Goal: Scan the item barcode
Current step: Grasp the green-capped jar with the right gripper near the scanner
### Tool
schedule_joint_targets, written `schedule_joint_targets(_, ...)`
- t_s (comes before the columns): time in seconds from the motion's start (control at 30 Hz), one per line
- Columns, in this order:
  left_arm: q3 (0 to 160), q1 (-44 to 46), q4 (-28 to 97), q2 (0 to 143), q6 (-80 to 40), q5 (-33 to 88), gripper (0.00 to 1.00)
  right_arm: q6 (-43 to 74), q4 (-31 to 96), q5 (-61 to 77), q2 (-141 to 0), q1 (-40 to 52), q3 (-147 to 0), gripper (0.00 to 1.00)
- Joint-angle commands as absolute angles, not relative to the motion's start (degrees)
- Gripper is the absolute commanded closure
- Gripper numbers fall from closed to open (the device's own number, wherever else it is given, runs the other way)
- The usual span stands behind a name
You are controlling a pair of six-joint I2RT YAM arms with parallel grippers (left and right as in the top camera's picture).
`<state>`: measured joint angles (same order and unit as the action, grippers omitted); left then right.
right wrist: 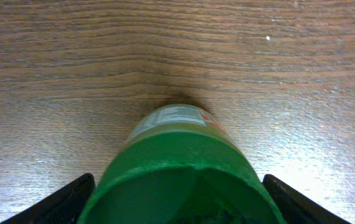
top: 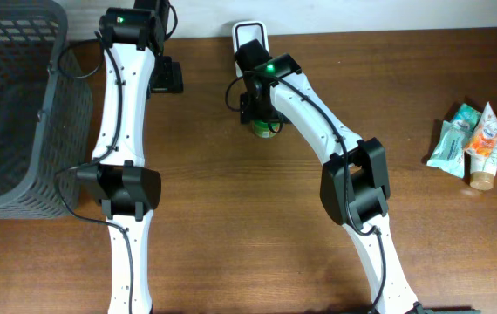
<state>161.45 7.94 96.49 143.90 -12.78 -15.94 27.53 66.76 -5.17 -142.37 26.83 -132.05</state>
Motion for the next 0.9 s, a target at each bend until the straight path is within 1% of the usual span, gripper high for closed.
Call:
schedule_joint_targets(0.0,161.1,8.1,96.5,143.5,-11.7,-16.7,0.01,26.5,66.4,-4.8,-143.2,26.5,-131.8,0.20)
schedule_joint_targets(0.1,161.1,8.1,96.5,143.5,-11.7,-16.7,0.01,30.5,66.3,-5.2,-144.0,26.0,-131.8,0.20)
schedule_joint_targets(0.3,161.1,8.1,96.5,143.5,-11.7,-16.8,0.01,30.5,66.0,-4.9,-144.8,25.3,-131.8,0.21)
schedule_joint_targets(0.33,161.1,8.1,96.5,143.5,-11.7,-16.7,0.01,30.5,66.0,-4.9,-144.9,25.1,-131.8,0.22)
schedule_joint_targets(0.37,161.1,8.1,96.5,143.5,-11.7,-16.7,0.01,30.5,65.9,-4.9,-144.9,25.1,-131.8,0.27)
schedule_joint_targets(0.4,161.1,8.1,96.5,143.5,-11.7,-16.8,0.01,30.5,66.2,-4.5,-144.9,25.0,-131.8,0.28)
schedule_joint_targets(0.47,161.1,8.1,96.5,143.5,-11.7,-16.8,0.01,30.5,66.6,-4.4,-144.9,25.0,-131.8,0.29)
schedule_joint_targets(0.5,161.1,8.1,96.5,143.5,-11.7,-16.7,0.01,30.5,66.6,-3.8,-144.9,25.0,-131.8,0.30)
schedule_joint_targets(0.53,161.1,8.1,96.5,143.5,-11.7,-16.8,0.01,30.5,66.6,-3.2,-144.9,25.0,-131.8,0.39)
schedule_joint_targets(0.57,161.1,8.1,96.5,143.5,-11.7,-16.8,0.01,30.5,66.7,-3.2,-144.9,25.0,-131.8,0.41)
schedule_joint_targets(0.63,161.1,8.1,96.5,143.5,-11.7,-16.8,0.01,30.5,66.9,-3.0,-144.7,24.9,-132.0,0.41)
schedule_joint_targets(0.67,161.1,8.1,96.5,143.5,-11.7,-16.8,0.01,30.5,69.2,-2.7,-144.6,24.6,-133.9,0.42)
schedule_joint_targets(0.77,161.1,8.1,96.5,143.5,-11.7,-16.8,0.01,30.5,76.6,5.0,-144.5,22.3,-141.6,0.42)
schedule_joint_targets(0.83,161.1,8.1,96.5,143.5,-11.7,-16.7,0.01,30.5,80.2,16.0,-144.5,19.1,-146.1,0.42)
schedule_joint_targets(0.87,161.1,8.1,96.5,143.5,-11.7,-16.8,0.01,30.5,81.2,24.1,-144.5,16.7,-147.4,0.43)
